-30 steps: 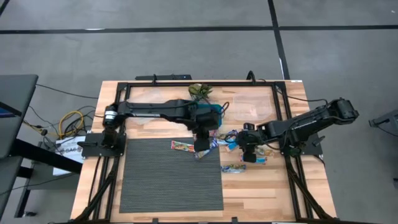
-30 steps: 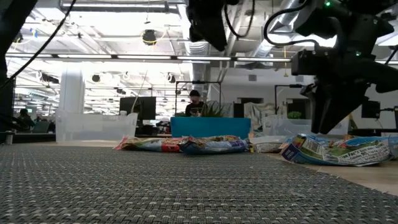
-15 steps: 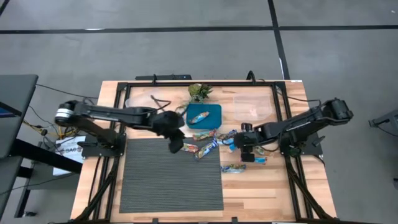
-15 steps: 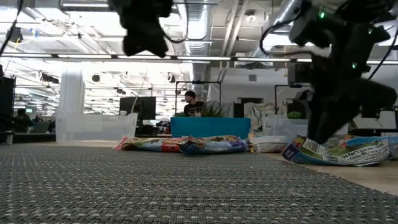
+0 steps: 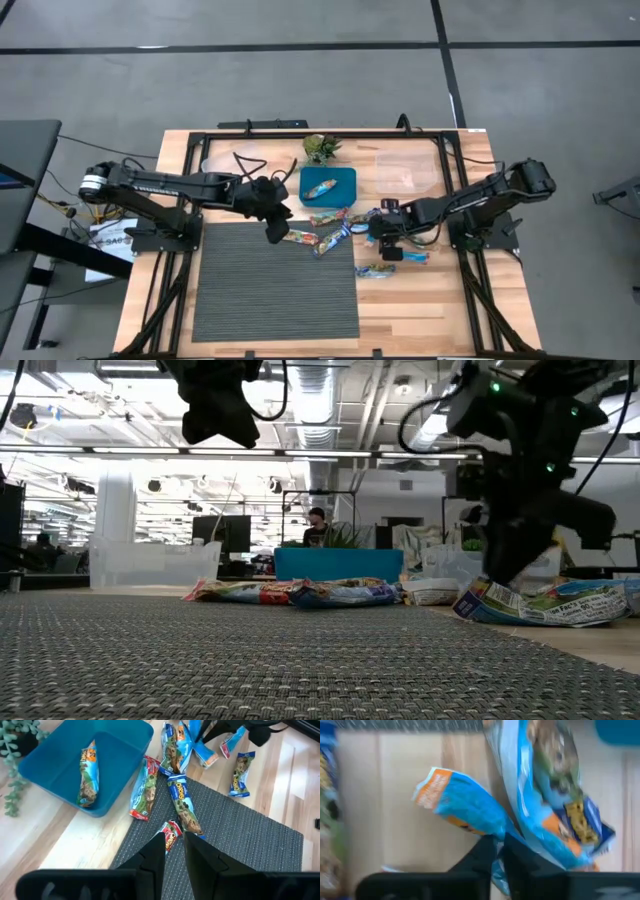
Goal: Pick and place Granola Bars by type
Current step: Put the yellow granola bar into the blue bin
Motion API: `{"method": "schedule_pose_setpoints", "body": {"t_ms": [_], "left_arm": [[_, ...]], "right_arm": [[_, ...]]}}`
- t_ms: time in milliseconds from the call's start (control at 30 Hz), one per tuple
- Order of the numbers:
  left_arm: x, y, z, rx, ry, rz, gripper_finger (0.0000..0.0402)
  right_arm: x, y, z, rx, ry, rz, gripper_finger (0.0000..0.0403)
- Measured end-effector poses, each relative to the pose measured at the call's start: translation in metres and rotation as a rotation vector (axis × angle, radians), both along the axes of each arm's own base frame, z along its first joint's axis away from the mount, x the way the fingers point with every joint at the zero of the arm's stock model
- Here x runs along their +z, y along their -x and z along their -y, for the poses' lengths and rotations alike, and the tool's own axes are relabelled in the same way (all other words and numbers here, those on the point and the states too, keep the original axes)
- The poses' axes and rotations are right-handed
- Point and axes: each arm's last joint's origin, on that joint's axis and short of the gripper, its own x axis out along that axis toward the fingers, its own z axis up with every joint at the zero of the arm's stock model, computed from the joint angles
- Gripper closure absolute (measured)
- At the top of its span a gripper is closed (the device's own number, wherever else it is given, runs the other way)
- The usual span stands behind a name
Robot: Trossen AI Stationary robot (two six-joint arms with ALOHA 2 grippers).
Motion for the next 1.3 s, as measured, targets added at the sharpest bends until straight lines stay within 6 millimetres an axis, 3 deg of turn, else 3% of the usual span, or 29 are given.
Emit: {"method": "schedule_pose_setpoints", "body": {"t_ms": [167,333,533,733,900,1033,1300], "left_arm": [[0.000,0.000,0.000,0.000,0.000,-0.001,0.0339],[0.000,-0.001,0.000,-0.012,-0.010,0.006,0.0338],[0.001,-0.002,0.000,-0.026,-0.050,0.017,0.0338],[0.002,-0.002,-0.004,0.053,-0.153,0.016,0.0338],[0.002,-0.002,-0.005,0.071,-0.176,0.017,0.0338],[0.002,-0.002,-0.005,0.071,-0.176,0.016,0.0338],[0.002,-0.001,-0.005,0.073,-0.177,0.016,0.0338]], "right_arm": [[0.021,-0.015,-0.004,0.002,-0.061,0.068,0.0392],[0.056,-0.040,-0.004,0.016,-0.069,0.194,0.0400],[0.093,-0.063,0.029,-0.110,0.018,0.351,0.0401],[0.105,-0.065,0.082,-0.305,0.045,0.404,0.0400],[0.105,-0.061,0.111,-0.362,0.005,0.426,0.0394],[0.108,-0.061,0.120,-0.326,-0.037,0.469,0.0361],[0.113,-0.067,0.118,-0.305,-0.054,0.539,0.0279]]}}
